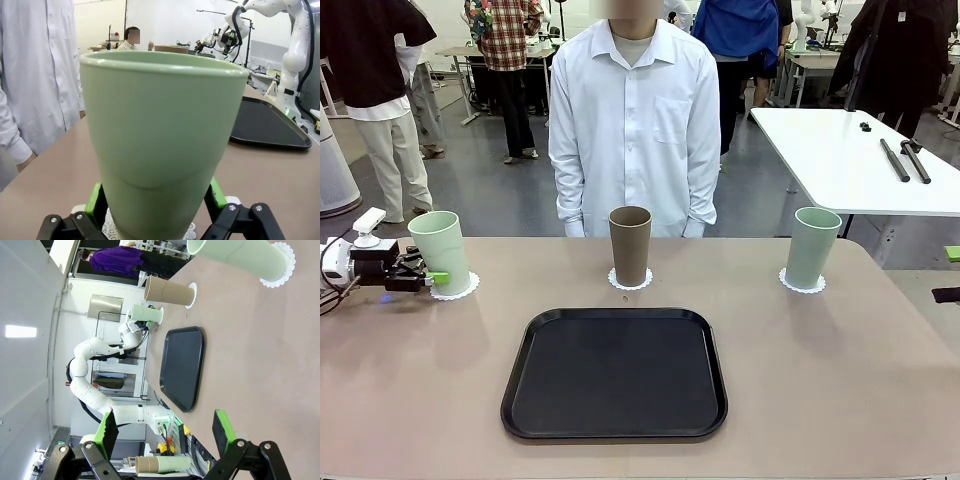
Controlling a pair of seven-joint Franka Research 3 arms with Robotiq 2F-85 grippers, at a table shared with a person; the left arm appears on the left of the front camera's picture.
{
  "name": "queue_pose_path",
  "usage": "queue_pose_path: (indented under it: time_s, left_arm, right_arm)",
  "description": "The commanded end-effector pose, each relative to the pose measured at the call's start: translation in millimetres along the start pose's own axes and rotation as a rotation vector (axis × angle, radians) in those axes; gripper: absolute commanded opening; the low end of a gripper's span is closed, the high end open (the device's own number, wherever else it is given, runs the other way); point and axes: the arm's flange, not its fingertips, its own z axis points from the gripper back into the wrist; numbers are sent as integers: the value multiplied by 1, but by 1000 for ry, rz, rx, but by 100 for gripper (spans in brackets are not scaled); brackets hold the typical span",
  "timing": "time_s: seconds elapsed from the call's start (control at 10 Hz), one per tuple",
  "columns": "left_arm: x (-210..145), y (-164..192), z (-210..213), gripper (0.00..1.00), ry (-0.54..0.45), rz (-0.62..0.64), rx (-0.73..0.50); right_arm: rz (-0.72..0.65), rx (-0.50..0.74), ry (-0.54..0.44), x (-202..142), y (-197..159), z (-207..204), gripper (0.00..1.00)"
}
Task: Place coasters on the table and set cups on them.
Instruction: Take one Reusable plastic cup from the Flat Tray and place it on a coaster set by the human.
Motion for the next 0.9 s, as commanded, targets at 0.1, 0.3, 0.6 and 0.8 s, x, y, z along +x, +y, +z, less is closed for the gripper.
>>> queue_pose_path:
  time_s: [0.1,0.3,0.6,0.8]
  left_arm:
    - [8,2,8,100,82,-41,19]
    - [11,2,12,100,154,-57,27]
    - [17,-4,19,100,233,-46,18]
    - [18,-5,20,100,265,-40,21]
  right_arm:
    - [6,3,-7,-4,2,-2,100]
    - [6,3,-7,-4,2,-2,100]
    - [6,3,-7,-4,2,-2,100]
    - [6,3,-7,-4,2,-2,100]
